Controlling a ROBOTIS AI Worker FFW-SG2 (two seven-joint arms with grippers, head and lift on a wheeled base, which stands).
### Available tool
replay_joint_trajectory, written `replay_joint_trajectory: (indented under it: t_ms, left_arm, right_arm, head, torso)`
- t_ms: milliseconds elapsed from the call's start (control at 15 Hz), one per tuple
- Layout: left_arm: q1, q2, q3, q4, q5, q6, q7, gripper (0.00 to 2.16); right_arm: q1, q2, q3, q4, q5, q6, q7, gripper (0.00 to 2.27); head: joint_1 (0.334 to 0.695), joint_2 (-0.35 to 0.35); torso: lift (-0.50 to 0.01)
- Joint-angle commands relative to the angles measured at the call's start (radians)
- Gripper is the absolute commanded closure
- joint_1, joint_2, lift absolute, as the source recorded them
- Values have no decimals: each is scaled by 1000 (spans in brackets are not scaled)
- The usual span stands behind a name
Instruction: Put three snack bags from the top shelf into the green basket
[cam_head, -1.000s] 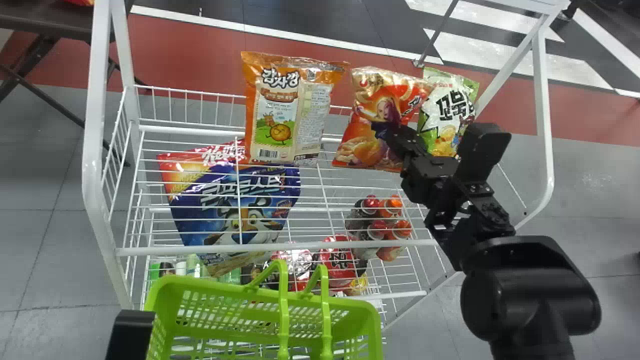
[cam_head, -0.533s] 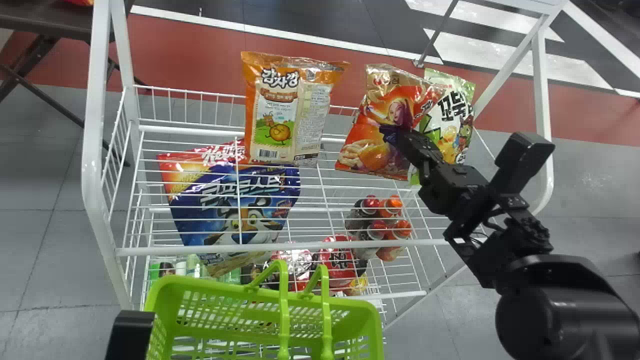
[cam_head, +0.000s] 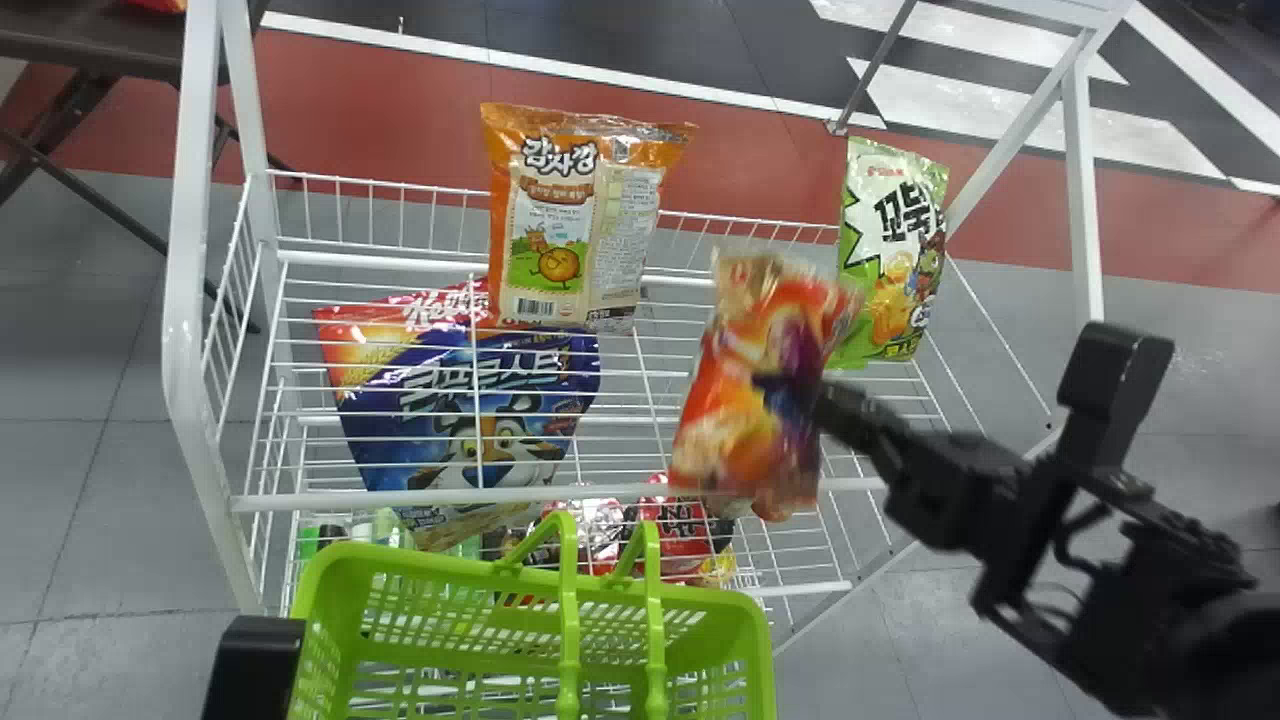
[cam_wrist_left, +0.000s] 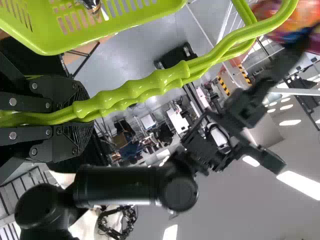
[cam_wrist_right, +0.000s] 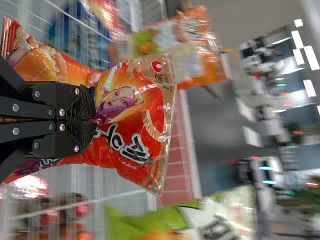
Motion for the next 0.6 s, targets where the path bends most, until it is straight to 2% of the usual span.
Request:
replay_joint_trajectory:
  t_ms: [0, 133, 267, 533]
  left_arm:
    - [0, -2, 5, 5, 1, -10, 2, 1683]
    - [0, -5, 7, 8, 3, -16, 2, 1683]
    - [0, -8, 8, 9, 3, -19, 0, 1683]
    - [-2, -10, 10, 22, 4, -41, -3, 1683]
  right_arm:
    - [10, 2, -144, -56, -157, 336, 35, 2243]
    - [18, 9, -226, -65, -266, 336, 47, 2243]
    - [21, 19, -269, -65, -322, 336, 45, 2243]
    - [52, 38, -278, -50, -433, 336, 24, 2243]
  head:
    - [695, -350]
    - [695, -350]
    - [695, -350]
    - [695, -350]
  torso:
    - [-45]
    - [-45]
    - [-45]
    - [-45]
